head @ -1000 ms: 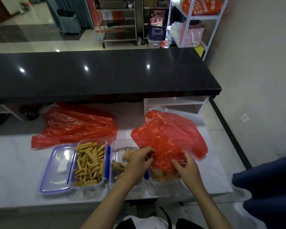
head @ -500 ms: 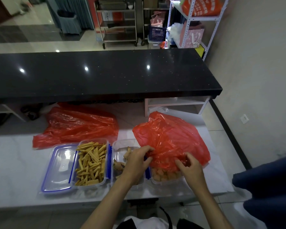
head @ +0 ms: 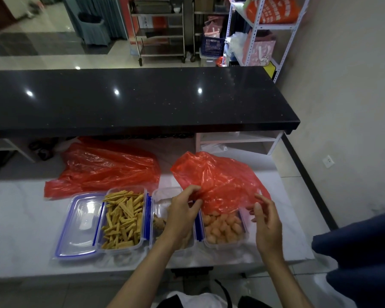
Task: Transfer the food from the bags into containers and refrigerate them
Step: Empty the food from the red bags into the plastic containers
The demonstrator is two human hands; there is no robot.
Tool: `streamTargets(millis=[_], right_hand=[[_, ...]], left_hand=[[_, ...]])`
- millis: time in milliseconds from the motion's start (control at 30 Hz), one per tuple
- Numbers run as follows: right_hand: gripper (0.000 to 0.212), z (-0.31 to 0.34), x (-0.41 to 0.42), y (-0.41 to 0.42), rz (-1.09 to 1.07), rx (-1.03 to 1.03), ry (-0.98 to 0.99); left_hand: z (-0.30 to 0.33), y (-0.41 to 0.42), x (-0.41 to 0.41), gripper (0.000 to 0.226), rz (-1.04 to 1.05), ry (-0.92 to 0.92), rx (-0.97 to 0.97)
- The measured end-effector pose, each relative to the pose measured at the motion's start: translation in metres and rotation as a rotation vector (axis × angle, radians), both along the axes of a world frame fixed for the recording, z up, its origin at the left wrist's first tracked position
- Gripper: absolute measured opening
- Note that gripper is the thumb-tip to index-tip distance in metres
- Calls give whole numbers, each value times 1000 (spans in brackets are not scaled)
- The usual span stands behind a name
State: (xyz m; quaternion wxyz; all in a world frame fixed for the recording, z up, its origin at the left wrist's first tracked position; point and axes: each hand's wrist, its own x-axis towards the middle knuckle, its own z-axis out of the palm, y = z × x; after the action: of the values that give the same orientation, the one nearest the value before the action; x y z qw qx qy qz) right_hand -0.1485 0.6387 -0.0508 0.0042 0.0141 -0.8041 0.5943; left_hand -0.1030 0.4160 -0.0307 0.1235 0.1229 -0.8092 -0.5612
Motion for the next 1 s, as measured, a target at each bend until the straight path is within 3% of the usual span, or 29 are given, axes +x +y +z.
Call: streamTargets(millis=[133,400,600,700,867,1000], right_hand=[[32,-13,-18,4,-150,94,55],[52,-27,-80,0,-89,412,-79],[18,3,-85,-14,-50,120,13],[18,30,-79,-29,6,46,82],[22,73,-70,-66,144,-32,157],[23,95,-62,-100,272,-50,183]], left_hand=[[15,-6,-3,27,40,62,53],[43,-26,-5,27,172,126,190],[54,-44,-1,30,281,163,522],[56,-57,3,40,342,205,621],[55,-85,13,68,429,249,529],[56,-114,20,54,438,159,432]])
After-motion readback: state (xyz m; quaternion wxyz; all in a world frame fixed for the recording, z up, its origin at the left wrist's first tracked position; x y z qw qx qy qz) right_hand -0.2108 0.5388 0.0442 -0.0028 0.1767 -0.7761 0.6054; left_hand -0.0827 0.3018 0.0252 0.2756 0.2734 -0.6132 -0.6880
